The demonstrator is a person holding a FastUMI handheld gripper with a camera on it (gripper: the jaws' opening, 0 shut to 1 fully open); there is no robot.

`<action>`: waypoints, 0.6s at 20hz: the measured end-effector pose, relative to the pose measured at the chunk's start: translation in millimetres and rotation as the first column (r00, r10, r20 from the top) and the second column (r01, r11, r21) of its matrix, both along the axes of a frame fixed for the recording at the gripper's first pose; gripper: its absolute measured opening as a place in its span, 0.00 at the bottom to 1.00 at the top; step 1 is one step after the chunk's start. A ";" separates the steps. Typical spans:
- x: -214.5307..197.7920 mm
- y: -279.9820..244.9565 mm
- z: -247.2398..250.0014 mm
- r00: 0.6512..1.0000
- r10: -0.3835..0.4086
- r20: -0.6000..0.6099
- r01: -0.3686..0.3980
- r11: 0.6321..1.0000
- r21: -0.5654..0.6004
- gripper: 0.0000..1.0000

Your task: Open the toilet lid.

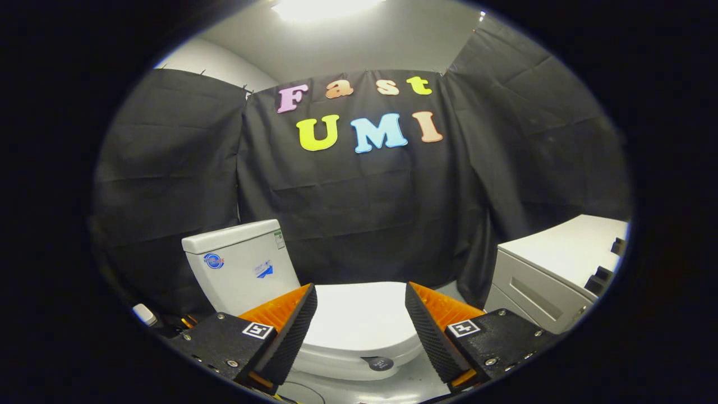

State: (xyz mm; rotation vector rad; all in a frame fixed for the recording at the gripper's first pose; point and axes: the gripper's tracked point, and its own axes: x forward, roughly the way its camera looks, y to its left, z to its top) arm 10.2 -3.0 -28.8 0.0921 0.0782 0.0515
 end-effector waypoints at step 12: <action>27.4 -22.8 -75.3 0.971 0.086 -0.225 -0.006 0.943 0.334 0.95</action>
